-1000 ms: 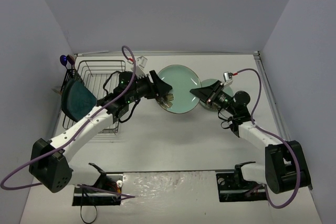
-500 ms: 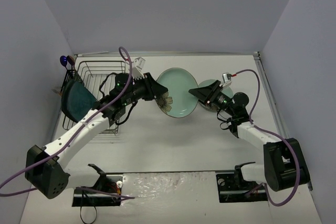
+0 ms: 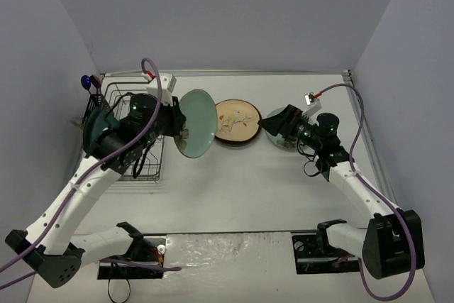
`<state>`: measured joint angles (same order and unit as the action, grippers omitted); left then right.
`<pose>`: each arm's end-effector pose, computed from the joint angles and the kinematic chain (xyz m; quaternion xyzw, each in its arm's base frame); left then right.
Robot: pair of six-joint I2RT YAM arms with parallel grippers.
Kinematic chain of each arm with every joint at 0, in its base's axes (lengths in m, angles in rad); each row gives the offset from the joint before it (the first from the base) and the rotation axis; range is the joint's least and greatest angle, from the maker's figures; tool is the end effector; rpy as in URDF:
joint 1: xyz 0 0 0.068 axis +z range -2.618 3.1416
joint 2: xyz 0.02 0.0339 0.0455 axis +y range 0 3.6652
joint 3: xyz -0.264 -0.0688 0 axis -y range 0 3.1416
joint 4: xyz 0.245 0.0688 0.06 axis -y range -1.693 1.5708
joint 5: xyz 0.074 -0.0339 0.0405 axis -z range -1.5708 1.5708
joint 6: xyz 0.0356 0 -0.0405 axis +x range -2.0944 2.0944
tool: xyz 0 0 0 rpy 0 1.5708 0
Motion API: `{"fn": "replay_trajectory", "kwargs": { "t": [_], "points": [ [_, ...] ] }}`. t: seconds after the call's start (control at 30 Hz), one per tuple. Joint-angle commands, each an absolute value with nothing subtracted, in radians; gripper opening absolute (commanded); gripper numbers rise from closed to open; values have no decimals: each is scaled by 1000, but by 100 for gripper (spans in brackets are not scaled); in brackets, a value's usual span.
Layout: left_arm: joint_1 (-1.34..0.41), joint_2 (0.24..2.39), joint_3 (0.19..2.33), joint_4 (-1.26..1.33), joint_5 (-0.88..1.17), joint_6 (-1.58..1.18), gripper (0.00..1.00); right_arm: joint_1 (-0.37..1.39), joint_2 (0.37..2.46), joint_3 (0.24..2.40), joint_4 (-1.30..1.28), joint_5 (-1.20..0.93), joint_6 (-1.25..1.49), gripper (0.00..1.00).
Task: Load the plates into the dish rack
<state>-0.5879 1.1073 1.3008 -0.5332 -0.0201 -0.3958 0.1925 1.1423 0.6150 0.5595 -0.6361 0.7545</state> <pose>0.1953 -0.1293 0.4191 0.0725 0.8132 -0.2654 0.5128 0.2461 0.0695 0.2855 -0.0326 0.6971 0.5048 0.5081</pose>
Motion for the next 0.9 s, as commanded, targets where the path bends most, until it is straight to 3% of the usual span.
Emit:
{"fn": "replay_trajectory", "kwargs": {
  "t": [0.0,0.1,0.33,0.87],
  "points": [
    [-525,1025,1487,-637,-349,-93,0,162,1067,648,441,-571,630,100],
    [-423,1025,1493,-657,-406,-4,0,149,1057,636,439,-574,630,100],
    [-130,1041,1419,-565,-321,153,0,125,1058,606,472,-630,646,100],
    [36,1235,1285,-386,-174,215,0,19,1089,529,555,-749,682,100]
  ]
}}
